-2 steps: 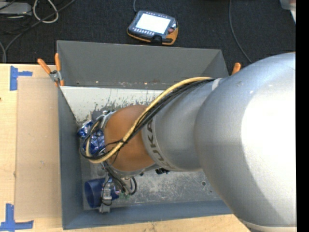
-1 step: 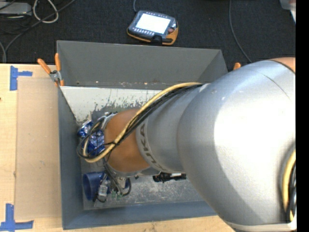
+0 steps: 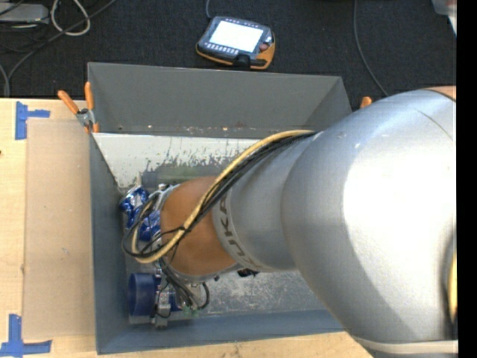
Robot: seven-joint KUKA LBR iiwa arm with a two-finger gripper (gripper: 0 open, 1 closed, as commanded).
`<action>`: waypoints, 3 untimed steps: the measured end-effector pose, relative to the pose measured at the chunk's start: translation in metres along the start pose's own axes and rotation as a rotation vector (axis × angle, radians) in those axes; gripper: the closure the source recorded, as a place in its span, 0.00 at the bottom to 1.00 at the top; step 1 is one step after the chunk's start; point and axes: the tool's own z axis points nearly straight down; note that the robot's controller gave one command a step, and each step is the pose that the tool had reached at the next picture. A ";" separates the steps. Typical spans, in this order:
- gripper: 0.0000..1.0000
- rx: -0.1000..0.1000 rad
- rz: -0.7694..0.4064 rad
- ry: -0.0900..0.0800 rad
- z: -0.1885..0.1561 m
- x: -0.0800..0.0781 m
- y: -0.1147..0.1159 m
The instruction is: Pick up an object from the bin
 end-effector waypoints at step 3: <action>1.00 0.000 0.002 0.001 -0.050 0.001 -0.001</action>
Offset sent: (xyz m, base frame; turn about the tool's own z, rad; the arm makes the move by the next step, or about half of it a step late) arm -0.0001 -0.0001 0.0616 0.0006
